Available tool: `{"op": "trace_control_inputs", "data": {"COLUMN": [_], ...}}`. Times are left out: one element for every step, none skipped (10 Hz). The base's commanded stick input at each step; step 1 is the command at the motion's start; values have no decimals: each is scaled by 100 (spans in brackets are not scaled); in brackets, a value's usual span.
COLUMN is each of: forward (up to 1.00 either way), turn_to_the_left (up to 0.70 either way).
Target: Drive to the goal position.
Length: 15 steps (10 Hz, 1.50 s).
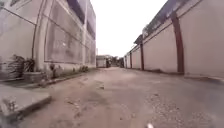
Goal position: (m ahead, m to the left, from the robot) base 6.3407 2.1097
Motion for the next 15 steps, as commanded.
{"op": "trace_control_inputs", "data": {"forward": [100, 100, 100, 100, 100, 100, 100, 100, 100, 100, 100, 100, 100, 100, 100], "turn_to_the_left": [0, 0, 0, 0, 0, 0, 0, 0, 0, 0, 0, 0, 0, 0, 0]}}
